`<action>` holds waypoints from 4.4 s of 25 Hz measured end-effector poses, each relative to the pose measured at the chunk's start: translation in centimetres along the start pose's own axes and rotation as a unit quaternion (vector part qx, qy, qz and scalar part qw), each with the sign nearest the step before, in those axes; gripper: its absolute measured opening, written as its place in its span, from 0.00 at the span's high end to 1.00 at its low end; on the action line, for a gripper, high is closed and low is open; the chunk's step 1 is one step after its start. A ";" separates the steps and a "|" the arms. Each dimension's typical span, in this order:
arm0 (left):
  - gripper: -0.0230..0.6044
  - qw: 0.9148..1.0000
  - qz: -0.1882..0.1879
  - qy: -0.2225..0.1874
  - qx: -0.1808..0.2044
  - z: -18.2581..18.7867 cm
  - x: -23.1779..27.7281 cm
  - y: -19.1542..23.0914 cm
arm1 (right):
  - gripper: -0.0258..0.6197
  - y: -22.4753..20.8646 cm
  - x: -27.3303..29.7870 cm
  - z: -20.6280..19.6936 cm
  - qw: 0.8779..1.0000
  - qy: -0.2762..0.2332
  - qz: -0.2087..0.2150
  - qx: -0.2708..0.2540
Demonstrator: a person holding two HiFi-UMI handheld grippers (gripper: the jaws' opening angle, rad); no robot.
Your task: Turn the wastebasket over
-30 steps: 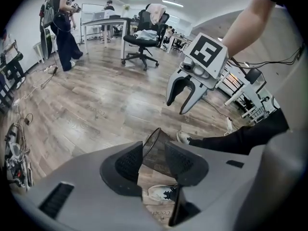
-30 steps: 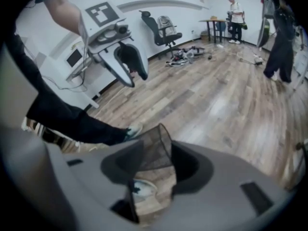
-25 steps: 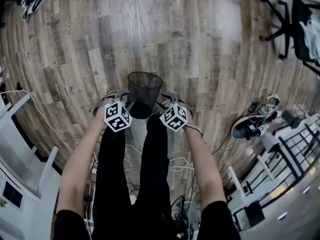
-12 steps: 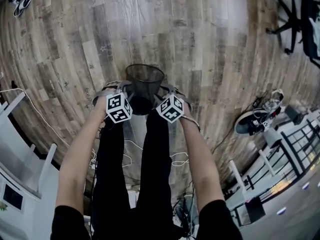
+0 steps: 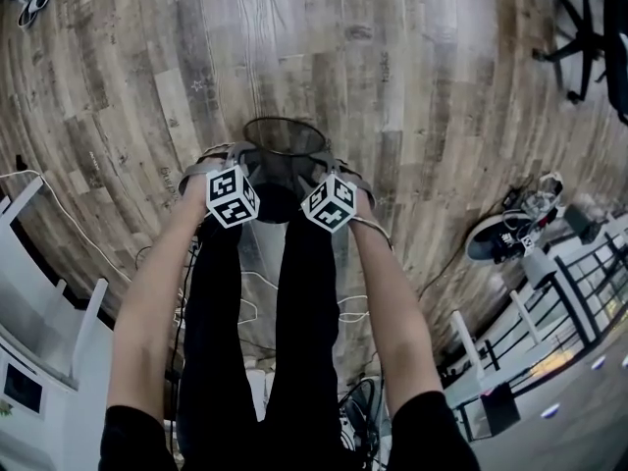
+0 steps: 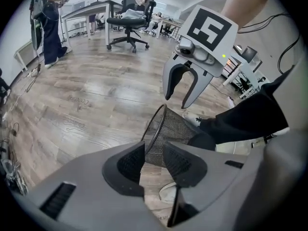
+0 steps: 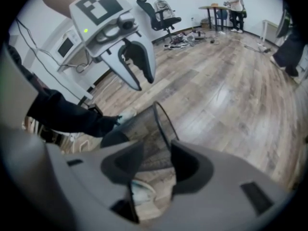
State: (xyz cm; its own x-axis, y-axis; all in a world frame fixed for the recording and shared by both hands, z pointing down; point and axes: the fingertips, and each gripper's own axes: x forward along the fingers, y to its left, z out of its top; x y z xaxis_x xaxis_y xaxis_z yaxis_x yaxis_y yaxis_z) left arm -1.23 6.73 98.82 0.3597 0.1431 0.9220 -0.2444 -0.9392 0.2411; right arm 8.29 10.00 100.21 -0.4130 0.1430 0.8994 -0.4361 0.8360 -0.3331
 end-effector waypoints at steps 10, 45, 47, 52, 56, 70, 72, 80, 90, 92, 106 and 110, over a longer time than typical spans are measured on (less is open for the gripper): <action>0.74 1.000 0.001 -0.006 -0.013 0.0 1.4 -0.3 | 0.67 -0.9 2.2 -1.2 1.000 0.009 0.002 -0.011; 0.78 0.988 -0.139 0.064 0.032 -0.4 6.3 -0.9 | 0.70 -1.3 4.3 -1.3 0.995 0.040 0.080 -0.049; 0.79 0.985 -0.150 0.069 0.046 -0.7 6.2 -1.3 | 0.72 -0.9 4.3 -1.4 0.993 0.042 0.091 -0.058; 0.84 0.970 -0.171 0.094 0.142 -2.6 6.3 -3.7 | 0.81 1.5 4.7 -1.8 0.983 0.064 0.127 -0.112; 0.84 0.968 -0.188 0.091 0.140 -3.8 5.9 -5.2 | 0.83 3.1 4.6 -1.7 0.979 0.063 0.142 -0.130; 0.85 0.954 -0.170 0.083 0.232 -2.4 1.4 -6.2 | 0.87 5.5 0.0 -0.5 0.970 0.077 0.164 -0.163; 0.85 0.950 -0.164 0.083 0.253 -1.5 0.1 -6.3 | 0.87 5.9 -1.4 -0.2 0.968 0.083 0.165 -0.172; 0.84 0.944 -0.091 0.077 0.307 1.9 -4.3 -3.5 | 0.87 4.0 -6.2 2.5 0.968 0.084 0.116 -0.208; 0.86 0.929 0.055 0.040 0.364 5.0 -6.5 0.9 | 0.88 -1.0 -8.8 5.2 0.944 0.096 -0.034 -0.313; 0.86 0.925 0.083 0.039 0.369 5.0 -6.2 1.2 | 0.88 -1.2 -8.5 5.2 0.935 0.105 -0.064 -0.332; 0.86 0.931 0.121 -0.007 0.343 2.1 -1.9 -5.5 | 0.89 4.4 -3.2 1.0 0.922 0.125 -0.083 -0.356; 0.86 0.932 0.121 -0.011 0.342 1.6 -1.3 -6.2 | 0.88 5.6 -2.3 0.3 0.924 0.123 -0.078 -0.354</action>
State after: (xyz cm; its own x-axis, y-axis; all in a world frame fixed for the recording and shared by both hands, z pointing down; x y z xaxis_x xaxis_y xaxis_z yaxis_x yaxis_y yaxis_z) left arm 1.25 11.91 95.62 0.3881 -0.0973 0.9165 0.3080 -0.9236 -0.2285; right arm 6.58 14.22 96.21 -0.1565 0.0351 0.9871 0.1936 0.9811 -0.0042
